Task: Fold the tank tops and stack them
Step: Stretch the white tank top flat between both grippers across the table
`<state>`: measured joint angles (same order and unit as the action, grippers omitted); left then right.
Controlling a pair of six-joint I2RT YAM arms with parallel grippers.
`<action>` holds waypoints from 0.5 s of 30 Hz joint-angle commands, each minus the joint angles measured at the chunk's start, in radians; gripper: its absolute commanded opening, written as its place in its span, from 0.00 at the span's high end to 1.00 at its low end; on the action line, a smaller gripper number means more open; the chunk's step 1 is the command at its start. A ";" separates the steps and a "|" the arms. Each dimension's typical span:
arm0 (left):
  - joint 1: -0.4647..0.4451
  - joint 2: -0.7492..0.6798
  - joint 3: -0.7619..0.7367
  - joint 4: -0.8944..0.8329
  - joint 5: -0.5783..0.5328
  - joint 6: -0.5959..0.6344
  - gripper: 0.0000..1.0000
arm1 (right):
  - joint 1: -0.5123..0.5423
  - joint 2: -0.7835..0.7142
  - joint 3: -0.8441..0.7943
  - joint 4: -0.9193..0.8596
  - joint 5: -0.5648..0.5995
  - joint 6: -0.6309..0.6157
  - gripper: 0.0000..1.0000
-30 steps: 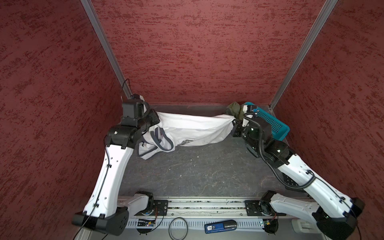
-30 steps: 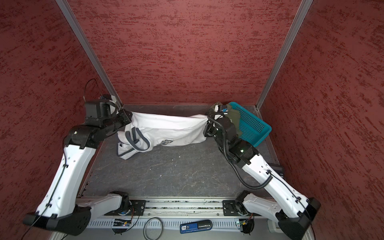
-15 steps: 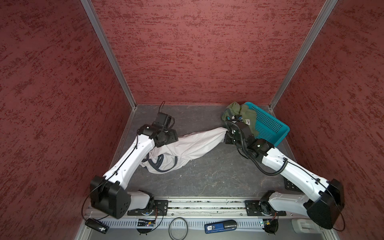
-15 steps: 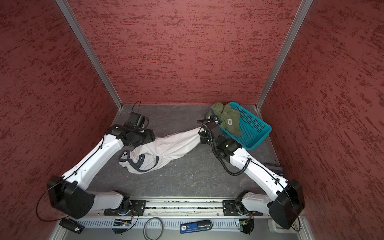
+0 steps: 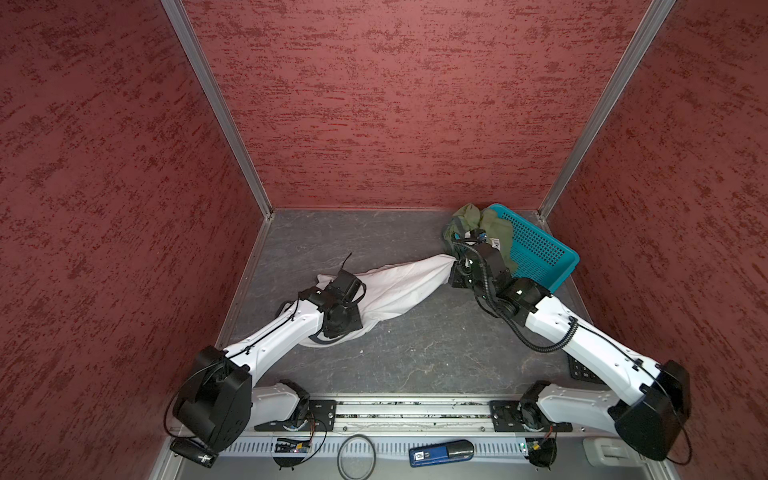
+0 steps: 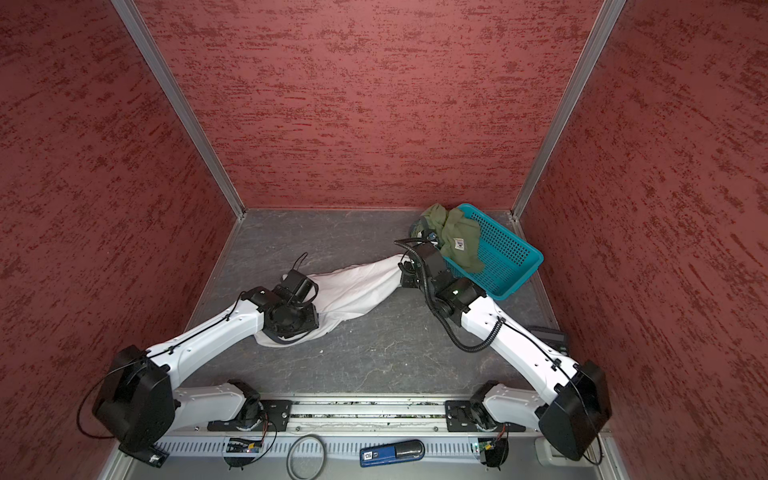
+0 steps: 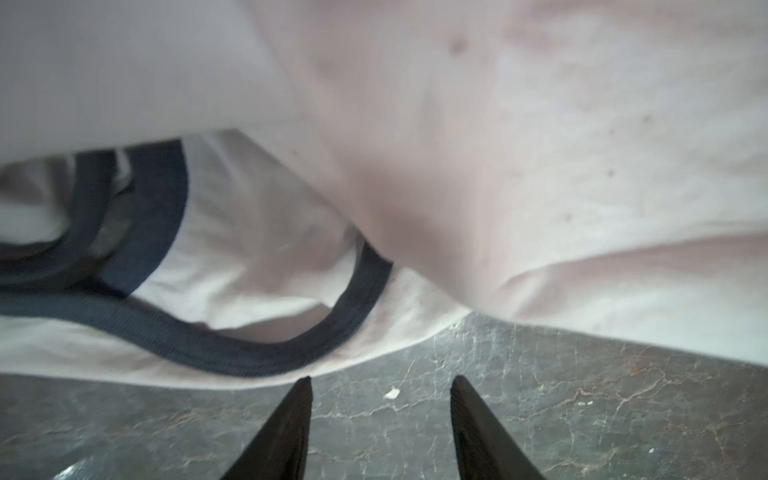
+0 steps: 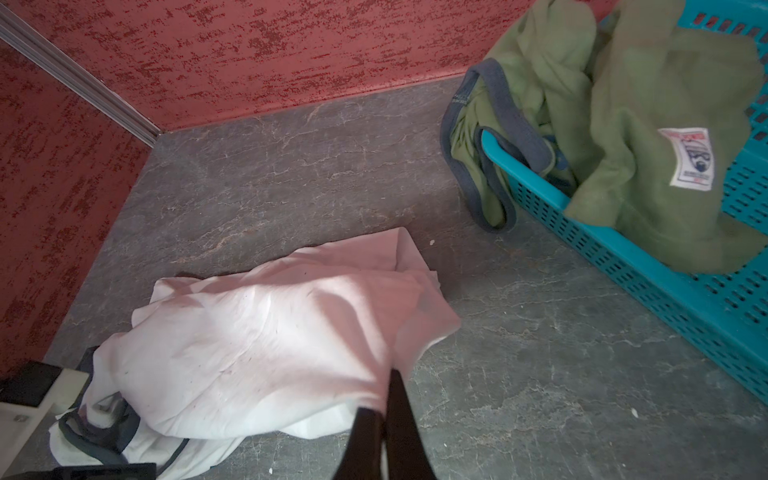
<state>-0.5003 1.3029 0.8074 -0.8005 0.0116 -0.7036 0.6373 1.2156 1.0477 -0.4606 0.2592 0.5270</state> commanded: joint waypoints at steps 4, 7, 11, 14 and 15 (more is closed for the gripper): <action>0.105 0.148 0.046 0.226 0.035 0.085 0.52 | -0.007 -0.041 -0.013 0.029 -0.006 0.022 1.00; 0.141 0.189 0.087 0.278 0.052 0.111 0.54 | -0.007 -0.040 -0.014 0.028 -0.004 0.018 1.00; 0.146 0.221 0.145 0.308 0.066 0.130 0.54 | -0.007 -0.047 -0.026 0.036 0.002 0.019 1.00; 0.153 0.253 0.165 0.319 0.065 0.133 0.52 | -0.008 -0.045 -0.038 0.043 0.003 0.021 1.00; 0.157 0.266 0.170 0.319 0.067 0.135 0.52 | -0.009 -0.044 -0.038 0.043 0.004 0.018 1.00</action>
<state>-0.3531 1.5387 0.9615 -0.5209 0.0647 -0.5957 0.6369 1.1923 1.0145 -0.4458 0.2543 0.5331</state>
